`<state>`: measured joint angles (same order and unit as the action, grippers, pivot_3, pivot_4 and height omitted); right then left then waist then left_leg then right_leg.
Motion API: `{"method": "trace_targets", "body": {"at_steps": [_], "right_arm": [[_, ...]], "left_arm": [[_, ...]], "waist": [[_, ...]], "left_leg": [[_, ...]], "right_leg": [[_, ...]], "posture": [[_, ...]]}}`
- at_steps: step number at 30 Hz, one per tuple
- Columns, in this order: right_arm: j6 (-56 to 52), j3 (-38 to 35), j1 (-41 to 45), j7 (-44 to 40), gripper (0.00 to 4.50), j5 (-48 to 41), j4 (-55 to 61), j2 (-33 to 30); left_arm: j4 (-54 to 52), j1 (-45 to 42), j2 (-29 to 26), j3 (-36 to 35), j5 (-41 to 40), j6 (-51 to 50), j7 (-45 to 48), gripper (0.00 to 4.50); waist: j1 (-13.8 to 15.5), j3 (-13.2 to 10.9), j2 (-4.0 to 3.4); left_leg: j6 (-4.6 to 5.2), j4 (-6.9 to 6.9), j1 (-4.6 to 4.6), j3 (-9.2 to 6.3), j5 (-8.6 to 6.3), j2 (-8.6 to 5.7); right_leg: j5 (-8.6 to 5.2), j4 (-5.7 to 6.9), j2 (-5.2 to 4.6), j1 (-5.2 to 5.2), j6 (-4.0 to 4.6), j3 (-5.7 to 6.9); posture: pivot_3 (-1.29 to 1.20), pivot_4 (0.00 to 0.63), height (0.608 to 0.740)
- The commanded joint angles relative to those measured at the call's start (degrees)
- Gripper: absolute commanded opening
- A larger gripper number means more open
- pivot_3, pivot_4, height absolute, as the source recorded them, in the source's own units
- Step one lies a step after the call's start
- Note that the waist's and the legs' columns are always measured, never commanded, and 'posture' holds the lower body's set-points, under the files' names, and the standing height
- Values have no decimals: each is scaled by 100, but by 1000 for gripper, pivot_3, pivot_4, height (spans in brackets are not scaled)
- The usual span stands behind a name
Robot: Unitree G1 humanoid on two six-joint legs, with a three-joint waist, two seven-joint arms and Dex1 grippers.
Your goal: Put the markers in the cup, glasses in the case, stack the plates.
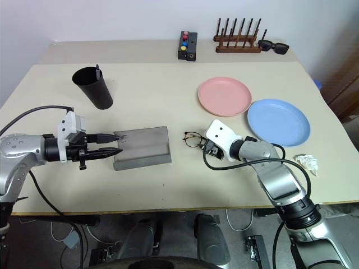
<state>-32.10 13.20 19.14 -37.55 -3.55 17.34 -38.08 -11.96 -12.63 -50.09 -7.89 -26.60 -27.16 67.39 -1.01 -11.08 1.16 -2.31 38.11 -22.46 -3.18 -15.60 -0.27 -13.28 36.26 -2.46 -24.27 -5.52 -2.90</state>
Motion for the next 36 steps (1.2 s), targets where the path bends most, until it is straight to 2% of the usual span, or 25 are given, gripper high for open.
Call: {"method": "trace_targets", "body": {"at_steps": [1, 3, 33, 36], "right_arm": [[33, -37, 142, -19, 1922, 103, 49, 12], [36, -44, 151, -28, 1044, 139, 51, 19], [-138, 26, 281, -311, 1044, 625, -113, 24], [-148, 39, 321, -324, 175, 643, -132, 40]], "left_arm": [[-201, 71, -81, -81, -46, 85, -5, 1982], [-224, 102, -71, -68, -53, 90, -22, 1982], [-285, 184, 131, 215, 11, 441, -153, 1982], [-278, 196, 130, 217, 9, 456, -165, 1982]], "waist": [[-1, 0, 0], [0, 0, 0], [1, 0, 0], [1, 0, 0]], "left_leg": [[0, 0, 0, 0, 0, 0], [0, 0, 0, 1, 0, 0], [0, 0, 0, 1, 0, -1], [0, 0, 0, 1, 0, 0]], "right_leg": [[0, 0, 0, 0, 0, 0], [0, 0, 0, 0, 0, 0], [0, 0, -1, 0, 0, 0], [0, 0, -1, 0, 0, 0]], "posture": [[0, 150, 735], [0, 150, 735], [0, 150, 735], [0, 150, 735]]}}
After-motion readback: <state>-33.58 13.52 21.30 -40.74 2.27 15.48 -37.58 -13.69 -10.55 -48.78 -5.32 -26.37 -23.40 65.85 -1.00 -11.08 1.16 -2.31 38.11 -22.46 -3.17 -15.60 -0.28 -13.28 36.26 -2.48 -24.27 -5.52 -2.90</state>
